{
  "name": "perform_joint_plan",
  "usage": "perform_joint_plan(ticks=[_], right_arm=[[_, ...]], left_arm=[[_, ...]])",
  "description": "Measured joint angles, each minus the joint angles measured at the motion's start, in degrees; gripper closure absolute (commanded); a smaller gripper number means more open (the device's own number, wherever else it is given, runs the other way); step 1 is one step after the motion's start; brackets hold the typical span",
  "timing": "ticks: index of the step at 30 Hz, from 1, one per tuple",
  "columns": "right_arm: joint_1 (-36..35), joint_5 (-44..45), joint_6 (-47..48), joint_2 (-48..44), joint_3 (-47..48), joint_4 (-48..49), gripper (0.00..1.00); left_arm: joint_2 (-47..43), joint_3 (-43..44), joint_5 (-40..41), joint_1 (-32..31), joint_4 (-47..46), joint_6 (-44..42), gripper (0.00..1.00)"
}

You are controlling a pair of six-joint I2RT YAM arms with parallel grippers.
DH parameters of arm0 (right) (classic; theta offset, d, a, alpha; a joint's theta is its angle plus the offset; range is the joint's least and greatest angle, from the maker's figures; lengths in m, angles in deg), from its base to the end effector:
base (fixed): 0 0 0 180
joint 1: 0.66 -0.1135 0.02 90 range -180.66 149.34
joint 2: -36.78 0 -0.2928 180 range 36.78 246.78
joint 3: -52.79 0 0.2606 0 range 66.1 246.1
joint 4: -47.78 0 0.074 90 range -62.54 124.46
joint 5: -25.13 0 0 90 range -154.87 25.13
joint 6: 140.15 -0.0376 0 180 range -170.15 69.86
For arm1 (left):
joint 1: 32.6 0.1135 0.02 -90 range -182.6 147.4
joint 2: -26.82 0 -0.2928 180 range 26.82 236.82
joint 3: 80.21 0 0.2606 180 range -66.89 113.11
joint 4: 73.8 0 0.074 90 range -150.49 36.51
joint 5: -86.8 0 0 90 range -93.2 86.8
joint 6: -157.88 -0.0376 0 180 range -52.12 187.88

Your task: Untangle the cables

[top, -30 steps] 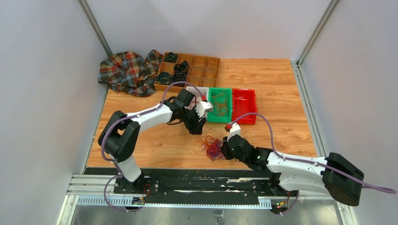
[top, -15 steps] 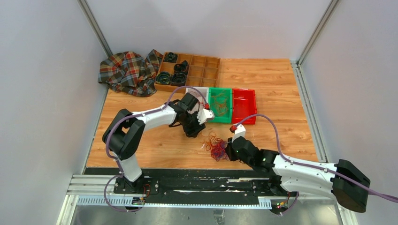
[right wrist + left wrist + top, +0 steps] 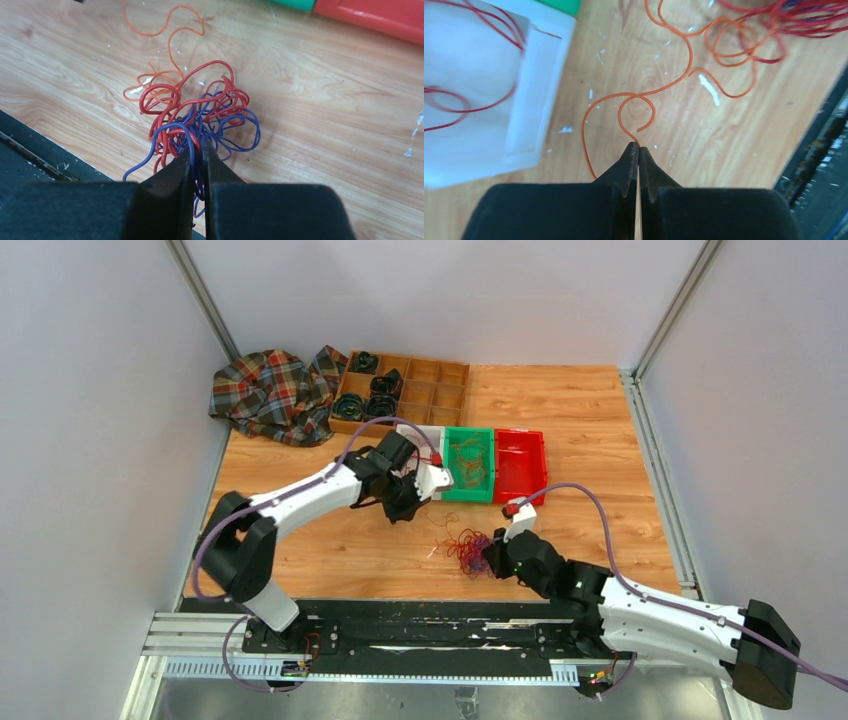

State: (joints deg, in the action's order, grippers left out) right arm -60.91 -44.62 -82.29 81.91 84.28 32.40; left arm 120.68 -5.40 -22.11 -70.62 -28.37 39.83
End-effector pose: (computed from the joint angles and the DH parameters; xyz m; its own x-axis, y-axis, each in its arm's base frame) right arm 0.0918 0.1344 0.2065 -0.5573 0.0308 -0.8298 -0.4345 0.8408 0.3230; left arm 0.2550 -0.2149 0.2217 -0.3017 0.8006 -0.5177 0.9456 0.3205 -0.0555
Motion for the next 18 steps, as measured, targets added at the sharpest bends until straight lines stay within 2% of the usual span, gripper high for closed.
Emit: perform_joint_plan(ticks=[4, 5, 8, 13, 18], right_arm=[[0.0, 0.9, 0.3, -2.8, 0.5, -0.3, 0.71], [0.0, 1.0, 0.6, -3.4, 1.0, -0.4, 0.63], [0.0, 1.8, 2.0, -4.2, 2.8, -0.4, 0.48], [0.0, 2.5, 5.6, -2.6, 8.4, -0.4, 0.37], [0.0, 1.9, 10.3, 0.6, 14.7, 1.6, 0.34]], left_arm=[[-8.1, 4.9, -2.1, 0.0, 4.7, 0.7, 0.99], [-9.9, 6.8, -2.7, 0.0, 5.8, 0.9, 0.99], [-13.8, 13.5, -4.0, 0.0, 9.2, 1.3, 0.99], [-16.1, 23.3, -6.0, 0.0, 14.6, 2.5, 0.99], [-16.0, 31.4, -6.4, 0.0, 19.5, 3.7, 1.00]])
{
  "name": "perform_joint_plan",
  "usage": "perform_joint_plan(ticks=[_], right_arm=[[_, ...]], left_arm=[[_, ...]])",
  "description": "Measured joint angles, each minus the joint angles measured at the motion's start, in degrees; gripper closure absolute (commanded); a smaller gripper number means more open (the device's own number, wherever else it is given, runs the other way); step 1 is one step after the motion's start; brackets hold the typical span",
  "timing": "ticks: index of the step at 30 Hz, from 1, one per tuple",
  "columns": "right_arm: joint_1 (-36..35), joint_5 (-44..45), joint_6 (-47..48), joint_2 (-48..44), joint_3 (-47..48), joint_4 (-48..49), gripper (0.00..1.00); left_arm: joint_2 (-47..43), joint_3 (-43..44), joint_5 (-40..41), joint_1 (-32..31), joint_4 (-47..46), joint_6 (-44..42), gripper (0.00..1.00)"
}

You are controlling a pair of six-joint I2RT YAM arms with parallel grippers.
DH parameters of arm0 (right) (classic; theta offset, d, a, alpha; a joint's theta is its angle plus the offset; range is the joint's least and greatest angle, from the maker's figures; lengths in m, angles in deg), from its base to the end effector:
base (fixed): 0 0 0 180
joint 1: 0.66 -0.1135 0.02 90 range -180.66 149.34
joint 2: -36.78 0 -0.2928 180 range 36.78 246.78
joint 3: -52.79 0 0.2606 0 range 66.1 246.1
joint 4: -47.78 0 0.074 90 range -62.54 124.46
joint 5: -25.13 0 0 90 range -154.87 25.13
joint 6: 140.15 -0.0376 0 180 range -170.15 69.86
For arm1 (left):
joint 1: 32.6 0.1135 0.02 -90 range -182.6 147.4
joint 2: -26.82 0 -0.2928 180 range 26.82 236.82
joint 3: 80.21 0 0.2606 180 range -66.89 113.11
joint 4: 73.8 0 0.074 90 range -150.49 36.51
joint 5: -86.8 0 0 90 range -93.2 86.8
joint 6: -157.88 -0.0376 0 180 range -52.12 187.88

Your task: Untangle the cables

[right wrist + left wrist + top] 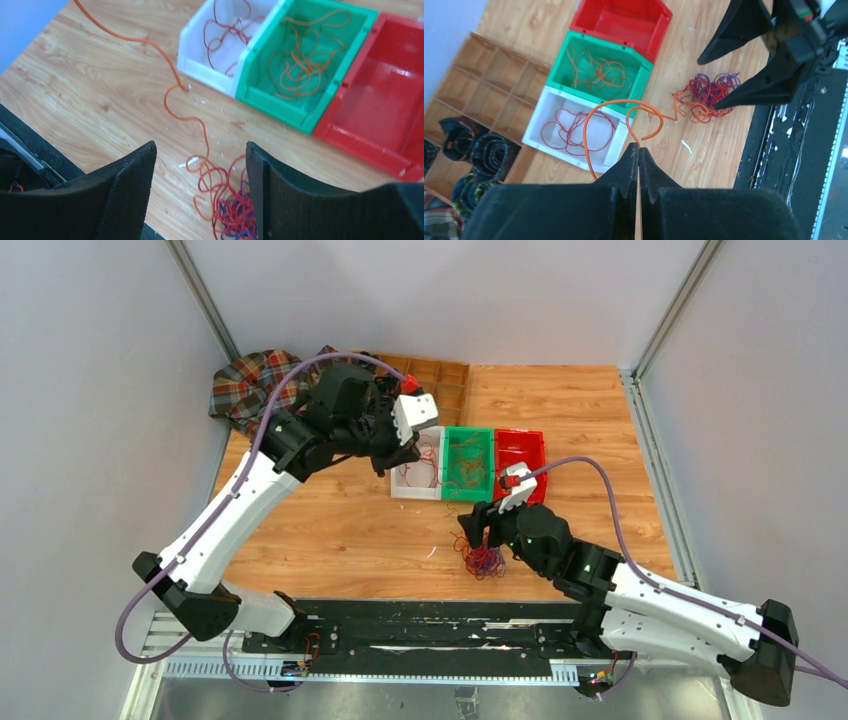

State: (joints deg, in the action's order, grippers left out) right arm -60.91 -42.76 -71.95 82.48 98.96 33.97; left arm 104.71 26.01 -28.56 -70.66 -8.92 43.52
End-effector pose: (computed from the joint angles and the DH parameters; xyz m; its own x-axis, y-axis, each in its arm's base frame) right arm 0.1026 0.1510 0.3001 -0.3375 0.1028 -0.9357 -0.5356 0.7965 0.2807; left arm 0.2064 -0.1820 0.4591 -0.0856 0.5404 -0.8370 0.9477 0.3035 0.0990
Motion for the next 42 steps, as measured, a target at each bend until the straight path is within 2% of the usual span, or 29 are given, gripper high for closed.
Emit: perform_joint_plan(ticks=[11, 16, 24, 28, 34, 42], right_arm=[[0.0, -2.8, 5.6, 12.1, 8.7, 7.6, 0.36], [0.0, -3.2, 6.0, 16.8, 10.2, 9.7, 0.42], [0.0, -4.2, 4.9, 20.4, 9.4, 13.0, 0.43], [0.0, -4.2, 3.5, 19.9, 6.8, 14.5, 0.42], [0.0, -3.3, 1.8, 12.7, 1.7, 13.3, 0.41], [0.3, 10.1, -3.0, -2.8, -3.3, 5.1, 0.42]], left_arm=[[-0.1, 16.9, 0.1, 0.0, 2.8, 3.1, 1.00], [0.4, 26.4, 0.3, 0.0, 2.7, 5.0, 0.99], [2.6, 41.2, 4.2, 0.0, 1.2, 7.0, 1.00], [0.8, 39.6, 5.0, 0.0, -2.5, 8.0, 0.99], [-1.9, 29.6, 5.1, 0.0, -6.0, 8.7, 0.99], [-0.4, 13.8, 7.5, -0.1, -10.8, 9.0, 0.99]])
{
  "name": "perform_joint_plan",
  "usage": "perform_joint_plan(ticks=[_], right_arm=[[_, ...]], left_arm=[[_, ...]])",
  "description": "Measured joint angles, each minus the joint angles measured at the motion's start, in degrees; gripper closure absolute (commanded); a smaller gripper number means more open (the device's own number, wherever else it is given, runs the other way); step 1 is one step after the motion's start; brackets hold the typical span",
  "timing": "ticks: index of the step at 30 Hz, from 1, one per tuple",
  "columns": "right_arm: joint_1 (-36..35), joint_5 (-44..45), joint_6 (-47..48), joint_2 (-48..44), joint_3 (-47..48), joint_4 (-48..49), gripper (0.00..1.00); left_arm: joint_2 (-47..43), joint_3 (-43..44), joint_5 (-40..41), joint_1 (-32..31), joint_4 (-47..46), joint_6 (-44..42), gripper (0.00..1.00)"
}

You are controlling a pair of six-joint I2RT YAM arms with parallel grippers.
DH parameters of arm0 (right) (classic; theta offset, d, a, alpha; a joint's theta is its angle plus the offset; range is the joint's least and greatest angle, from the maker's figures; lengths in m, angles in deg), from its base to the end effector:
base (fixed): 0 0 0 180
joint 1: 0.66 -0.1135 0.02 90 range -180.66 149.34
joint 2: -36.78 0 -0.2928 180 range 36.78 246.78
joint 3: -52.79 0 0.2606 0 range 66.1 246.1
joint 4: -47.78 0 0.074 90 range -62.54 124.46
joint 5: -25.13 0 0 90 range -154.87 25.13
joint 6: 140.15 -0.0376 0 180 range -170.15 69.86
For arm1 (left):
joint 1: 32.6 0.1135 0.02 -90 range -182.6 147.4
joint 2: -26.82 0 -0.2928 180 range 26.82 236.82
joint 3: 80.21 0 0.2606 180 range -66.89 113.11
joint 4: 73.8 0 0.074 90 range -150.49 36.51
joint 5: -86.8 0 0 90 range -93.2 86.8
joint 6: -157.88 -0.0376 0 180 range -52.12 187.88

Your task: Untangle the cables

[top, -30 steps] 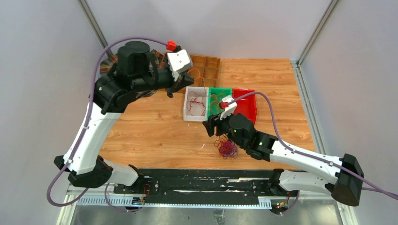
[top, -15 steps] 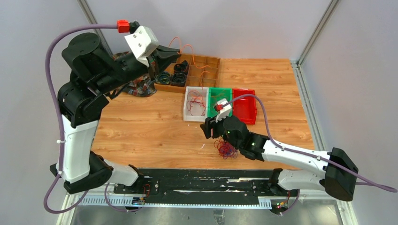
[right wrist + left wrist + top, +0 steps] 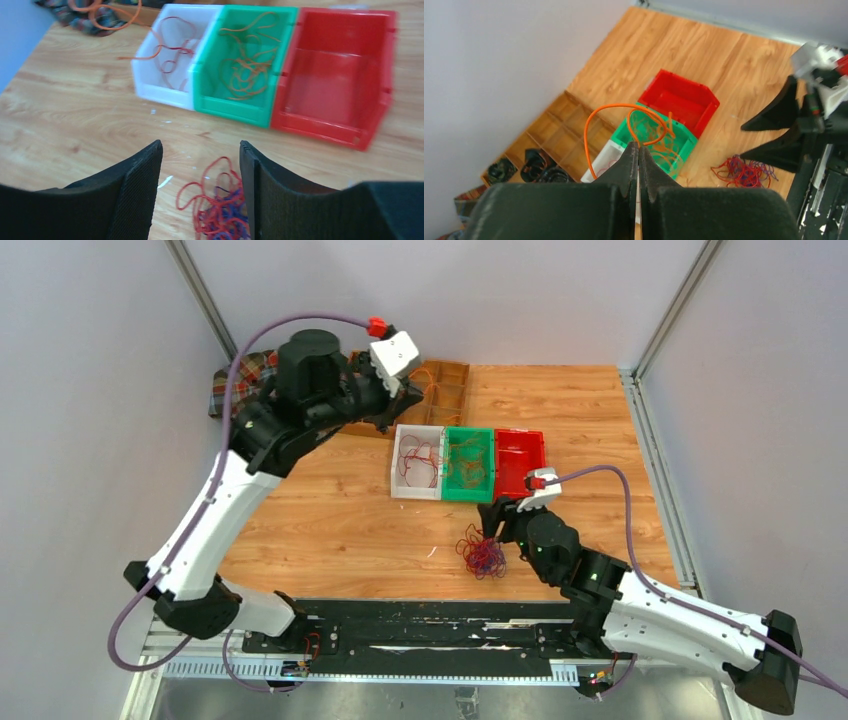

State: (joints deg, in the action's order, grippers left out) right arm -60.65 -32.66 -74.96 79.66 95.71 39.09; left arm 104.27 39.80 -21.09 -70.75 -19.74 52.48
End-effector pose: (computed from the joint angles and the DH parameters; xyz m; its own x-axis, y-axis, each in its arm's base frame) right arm 0.1027 0.1377 0.2970 -0.2651 0.2508 -0.9310 -0.3942 0.8530 0.3421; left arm 0.1941 -0.1672 0.5537 0.0678 0.2681 -0.9610 0.8366 0.5095 0.2012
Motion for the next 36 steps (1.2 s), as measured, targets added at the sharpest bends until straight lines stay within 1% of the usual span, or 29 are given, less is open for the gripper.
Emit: perform_joint_plan(ticks=[3, 5, 11, 16, 26, 32, 36], right_arm=[[0.5, 5.8, -2.4, -2.4, -0.8, -4.8, 0.43], [0.9, 9.3, -3.9, -2.9, -0.9, -7.8, 0.43], [1.3, 14.5, -5.9, -2.9, -1.1, -12.3, 0.43], [2.0, 16.1, -6.1, -3.1, -1.7, -13.3, 0.43], [3.6, 16.5, -6.3, -7.0, -4.1, -14.0, 0.44], [3.9, 16.4, -6.3, -7.3, -4.3, -14.2, 0.44], [4.3, 16.3, -5.8, -7.8, -4.3, -14.9, 0.44]], left_arm=[[2.7, -2.4, 1.9, -0.6, -1.1, -0.1, 1.00], [5.4, -2.6, 3.4, -1.4, -1.8, -0.7, 0.99], [14.1, -2.4, 7.2, -2.9, -4.3, -3.4, 0.99], [20.6, -2.3, 10.2, -2.9, -7.0, -5.9, 0.99], [30.7, -2.3, 17.4, -3.5, -12.2, -10.9, 1.00], [34.0, -2.4, 18.2, -4.4, -12.4, -10.9, 1.00], [34.1, -4.9, 18.2, -6.3, -14.1, -10.7, 0.99]])
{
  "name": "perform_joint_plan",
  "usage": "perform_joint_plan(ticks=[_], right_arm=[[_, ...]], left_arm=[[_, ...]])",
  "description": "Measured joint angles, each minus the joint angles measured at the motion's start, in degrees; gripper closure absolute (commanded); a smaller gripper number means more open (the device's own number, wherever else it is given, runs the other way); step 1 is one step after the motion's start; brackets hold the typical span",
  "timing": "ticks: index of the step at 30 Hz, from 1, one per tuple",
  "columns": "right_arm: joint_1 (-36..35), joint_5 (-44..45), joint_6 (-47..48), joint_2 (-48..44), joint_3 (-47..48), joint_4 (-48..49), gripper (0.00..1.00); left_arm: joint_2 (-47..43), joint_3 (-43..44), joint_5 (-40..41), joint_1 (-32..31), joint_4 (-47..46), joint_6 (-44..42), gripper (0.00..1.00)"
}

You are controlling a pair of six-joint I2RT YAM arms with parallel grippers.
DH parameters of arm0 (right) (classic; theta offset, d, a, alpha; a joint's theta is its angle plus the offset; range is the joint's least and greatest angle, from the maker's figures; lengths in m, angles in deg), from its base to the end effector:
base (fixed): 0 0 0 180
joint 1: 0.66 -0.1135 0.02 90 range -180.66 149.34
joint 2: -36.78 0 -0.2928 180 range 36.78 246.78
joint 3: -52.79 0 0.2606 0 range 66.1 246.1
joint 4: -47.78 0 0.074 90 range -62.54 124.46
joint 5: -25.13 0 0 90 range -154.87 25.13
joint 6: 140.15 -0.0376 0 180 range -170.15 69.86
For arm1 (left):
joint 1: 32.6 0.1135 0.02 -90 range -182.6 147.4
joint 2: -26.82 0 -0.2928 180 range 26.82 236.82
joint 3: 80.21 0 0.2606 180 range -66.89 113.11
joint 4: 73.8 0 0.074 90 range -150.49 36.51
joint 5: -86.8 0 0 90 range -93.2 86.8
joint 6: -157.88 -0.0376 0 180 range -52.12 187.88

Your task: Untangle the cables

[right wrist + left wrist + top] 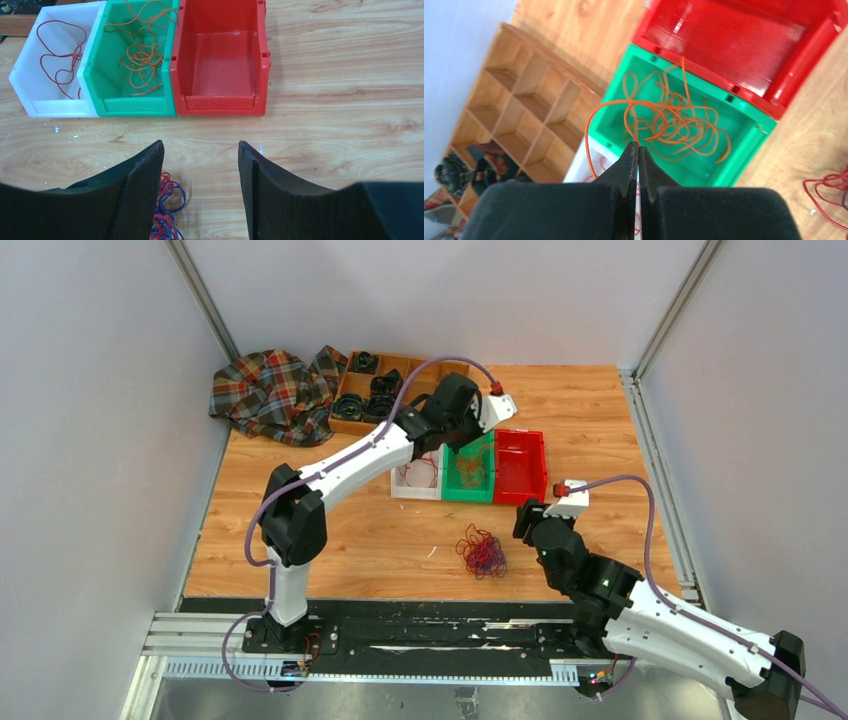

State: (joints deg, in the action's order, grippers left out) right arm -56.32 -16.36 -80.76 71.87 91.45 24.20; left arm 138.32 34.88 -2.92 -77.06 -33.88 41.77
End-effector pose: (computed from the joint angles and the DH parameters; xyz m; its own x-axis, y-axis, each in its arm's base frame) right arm 0.0985 0.0943 0.2642 -0.2425 0.2430 -0.9392 -0.0308 0.9657 0.2579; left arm 0.3408 -0.3342 0.3361 -0.0727 0.6879 -0.7221 0.8125 0.4608 0.3571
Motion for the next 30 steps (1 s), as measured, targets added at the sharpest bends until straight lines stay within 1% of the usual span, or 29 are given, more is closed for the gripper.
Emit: perform_joint_plan(ticks=[6, 13, 19, 25, 26, 27, 30], right_arm=[[0.4, 0.2, 1.6, -2.3, 1.0, -1.7, 0.44], [1.3, 0.2, 2.5, -3.5, 1.7, -2.1, 0.43], [1.6, -0.1, 2.6, -2.0, 2.3, -2.9, 0.43], [2.1, -0.1, 2.9, -2.6, 3.3, -5.0, 0.43], [2.1, -0.1, 3.0, -2.7, 3.4, -5.0, 0.43], [2.1, 0.0, 3.0, -3.0, 3.4, -5.1, 0.43], [2.1, -0.1, 3.0, -3.2, 3.6, -5.5, 0.43]], left_arm=[[1.3, -4.1, 0.9, -2.2, -1.0, 0.2, 1.00], [5.4, -5.1, 3.7, -2.1, -1.2, 0.2, 0.99], [7.0, -6.4, 3.6, -2.2, -2.1, 1.0, 0.99], [10.5, -6.5, 3.7, -2.2, -4.4, 1.2, 0.99], [11.0, -6.6, 3.8, -2.2, -4.6, 1.2, 0.98], [11.6, -6.6, 3.8, -2.2, -4.7, 1.2, 0.89], [12.5, -6.7, 3.7, -2.2, -4.2, 1.4, 0.57]])
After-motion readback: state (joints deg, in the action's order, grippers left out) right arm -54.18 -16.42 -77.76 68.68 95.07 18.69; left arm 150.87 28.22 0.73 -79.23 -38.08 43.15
